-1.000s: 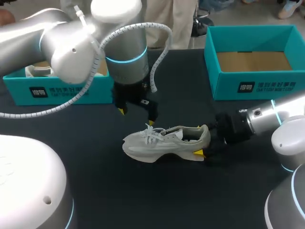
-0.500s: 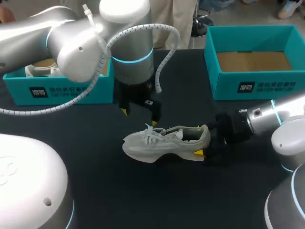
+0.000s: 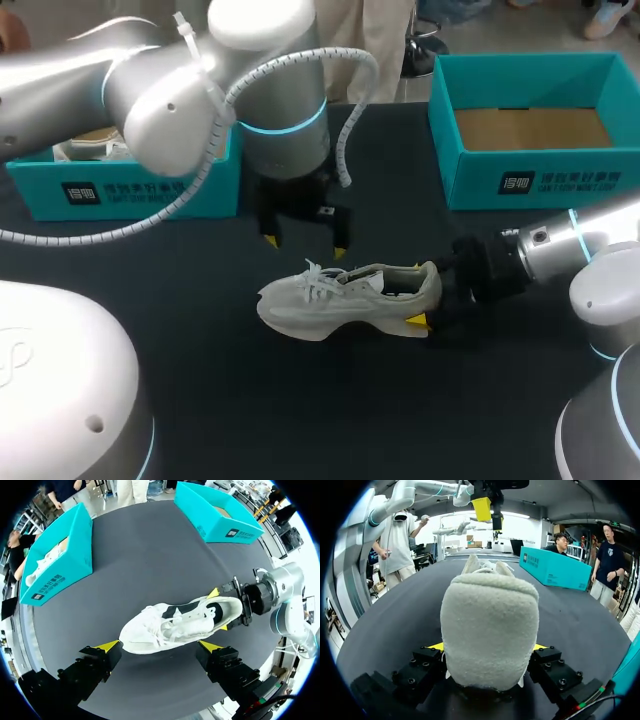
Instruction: Take the shoe out of the shoebox, open the shoe tongue, remove and reinsert the insole, then place the shoe into the shoebox
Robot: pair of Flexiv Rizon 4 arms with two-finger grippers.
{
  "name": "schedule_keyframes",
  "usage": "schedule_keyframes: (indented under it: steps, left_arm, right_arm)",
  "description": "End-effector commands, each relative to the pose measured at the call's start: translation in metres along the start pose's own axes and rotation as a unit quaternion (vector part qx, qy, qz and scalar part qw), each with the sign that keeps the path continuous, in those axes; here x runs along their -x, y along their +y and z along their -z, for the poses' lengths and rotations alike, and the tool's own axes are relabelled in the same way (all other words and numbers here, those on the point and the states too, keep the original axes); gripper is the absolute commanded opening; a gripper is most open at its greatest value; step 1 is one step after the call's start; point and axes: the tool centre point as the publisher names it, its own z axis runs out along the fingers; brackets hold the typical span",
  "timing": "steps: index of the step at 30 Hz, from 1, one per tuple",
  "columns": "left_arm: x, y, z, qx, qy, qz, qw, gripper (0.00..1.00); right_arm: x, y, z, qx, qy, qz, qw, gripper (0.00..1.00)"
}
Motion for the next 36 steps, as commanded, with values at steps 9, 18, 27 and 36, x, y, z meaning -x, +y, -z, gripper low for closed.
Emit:
schedule_keyframes:
  steps: [9,18,27,36]
  left_arm:
    - [-0.045,-0.002,-0.032,-0.003,-0.018,0.021,1.000,1.00]
    - [-0.062,-0.004,-0.046,-0.008,-0.024,0.035,0.999,1.00]
    - [-0.078,-0.008,-0.060,-0.018,-0.038,0.051,0.998,1.00]
    - [-0.088,-0.015,-0.076,-0.026,-0.054,0.063,0.996,1.00]
  right_arm:
    - [0.000,0.000,-0.002,-0.002,-0.001,0.000,1.000,0.00]
    - [0.000,0.000,-0.002,-0.002,-0.001,0.000,1.000,0.00]
    - [0.000,0.000,-0.002,-0.002,-0.001,0.000,1.000,0.00]
    - [0.000,0.000,-0.002,-0.002,-0.001,0.000,1.000,0.00]
